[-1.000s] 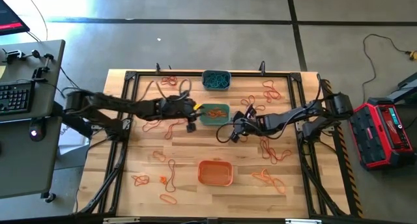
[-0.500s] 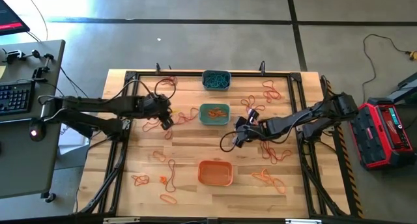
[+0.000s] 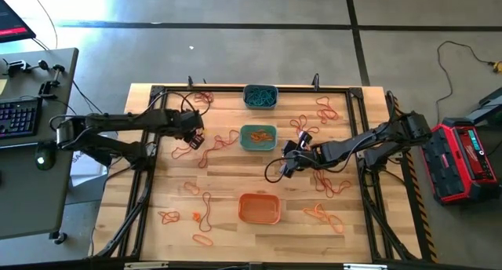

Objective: Sort rubber bands into baskets
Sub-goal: Put the orange rubber band into the green bin

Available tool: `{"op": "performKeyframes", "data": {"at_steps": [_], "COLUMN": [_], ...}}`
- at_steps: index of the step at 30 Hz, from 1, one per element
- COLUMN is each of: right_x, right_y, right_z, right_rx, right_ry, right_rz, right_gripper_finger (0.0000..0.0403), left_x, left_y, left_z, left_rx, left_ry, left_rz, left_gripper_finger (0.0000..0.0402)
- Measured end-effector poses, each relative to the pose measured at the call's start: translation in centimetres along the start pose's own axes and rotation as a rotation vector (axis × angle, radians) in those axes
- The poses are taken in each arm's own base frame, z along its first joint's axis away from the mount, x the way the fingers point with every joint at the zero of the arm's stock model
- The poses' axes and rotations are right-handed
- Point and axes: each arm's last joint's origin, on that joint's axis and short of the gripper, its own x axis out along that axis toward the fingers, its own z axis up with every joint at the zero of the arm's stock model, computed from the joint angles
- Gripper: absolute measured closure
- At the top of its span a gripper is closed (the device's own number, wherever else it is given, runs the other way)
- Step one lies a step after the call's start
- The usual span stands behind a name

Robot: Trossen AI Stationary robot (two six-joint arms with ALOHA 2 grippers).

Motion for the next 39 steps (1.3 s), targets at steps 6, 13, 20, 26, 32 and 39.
{"op": "performKeyframes", "data": {"at_steps": [6,13,20,26,32,39], "right_x": [0.0,0.0,0.0,0.0,0.0,0.0], "right_y": [0.0,0.0,0.0,0.0,0.0,0.0], "right_z": [-0.1,-0.1,-0.1,-0.1,-0.1,-0.1], "right_rx": [-0.007,-0.015,-0.016,-0.015,-0.015,-0.015], "right_ry": [0.007,0.008,0.008,0.008,0.008,0.008], "right_rz": [-0.003,-0.003,-0.003,-0.003,-0.003,-0.003], "right_gripper_finger": [0.0403,0.0403,0.0403,0.0403,0.0403,0.0403], "left_x": [1.9,4.0,6.2,7.4,7.0,5.7], "left_y": [1.1,0.9,0.2,-0.1,-0.1,-0.3], "left_z": [1.1,2.1,1.8,1.6,1.8,2.5], "left_rx": [0.089,0.394,0.537,0.608,0.61,0.613], "left_ry": [0.059,0.089,0.203,0.265,0.246,0.171], "left_rz": [0.053,0.008,-0.001,0.014,0.027,0.053], "left_gripper_finger": [0.0286,0.0286,0.0286,0.0286,0.0307,0.0396]}}
